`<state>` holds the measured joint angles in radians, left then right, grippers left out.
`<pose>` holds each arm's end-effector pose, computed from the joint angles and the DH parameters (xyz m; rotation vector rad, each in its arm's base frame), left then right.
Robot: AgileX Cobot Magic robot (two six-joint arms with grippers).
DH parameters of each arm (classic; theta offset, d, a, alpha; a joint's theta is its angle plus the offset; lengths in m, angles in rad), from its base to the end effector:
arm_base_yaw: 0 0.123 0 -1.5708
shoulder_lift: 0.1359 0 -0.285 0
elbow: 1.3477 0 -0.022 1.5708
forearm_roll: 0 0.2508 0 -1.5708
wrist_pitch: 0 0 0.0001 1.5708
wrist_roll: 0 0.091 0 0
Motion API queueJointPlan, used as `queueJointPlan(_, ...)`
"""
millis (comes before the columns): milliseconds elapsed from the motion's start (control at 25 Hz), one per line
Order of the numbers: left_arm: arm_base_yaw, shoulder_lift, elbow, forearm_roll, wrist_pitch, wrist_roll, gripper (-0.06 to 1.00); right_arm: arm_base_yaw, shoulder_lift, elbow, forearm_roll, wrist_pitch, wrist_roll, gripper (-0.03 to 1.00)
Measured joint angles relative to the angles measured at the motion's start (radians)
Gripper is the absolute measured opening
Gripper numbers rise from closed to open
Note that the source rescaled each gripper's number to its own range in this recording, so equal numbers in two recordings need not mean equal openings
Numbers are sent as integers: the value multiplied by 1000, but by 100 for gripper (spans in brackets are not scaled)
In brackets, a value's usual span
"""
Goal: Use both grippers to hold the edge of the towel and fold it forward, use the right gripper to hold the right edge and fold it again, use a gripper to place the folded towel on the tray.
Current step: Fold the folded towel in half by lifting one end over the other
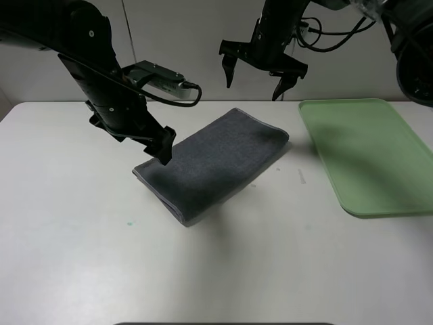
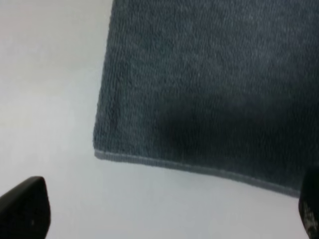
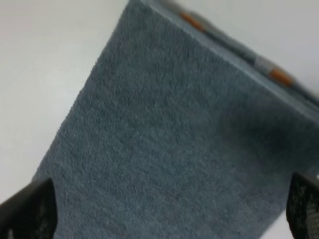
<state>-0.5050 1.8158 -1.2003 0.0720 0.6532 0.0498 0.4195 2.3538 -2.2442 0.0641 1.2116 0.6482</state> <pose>0.3241 -0.1746 0.1960 0.8171 2.6257 -0.0486 0.4615 0.2118 0.2265 0.3446 2.8451 0.3267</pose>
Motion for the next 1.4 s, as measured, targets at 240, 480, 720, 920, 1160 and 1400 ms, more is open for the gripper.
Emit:
queueJointPlan(240,0,-1,0,0,46,0,100,0,-17,0,-17,0,-121,100)
queueJointPlan(480,0,-53,0,1,58,-3,100,0,-17,0,-13,2,-256,100)
queueJointPlan(720,1,-121,0,1,77,-30,100,0,-17,0,-13,3,-479,100)
queueJointPlan(920,1,-147,0,1,124,-50,100,0,-17,0,-15,3,-578,100)
queueJointPlan(1160,1,-233,24,1,131,-63,100,0,-17,0,-14,3,-618,100)
queueJointPlan(1400,1,-349,69,7,176,-83,99,0,-17,0,29,4,-662,100)
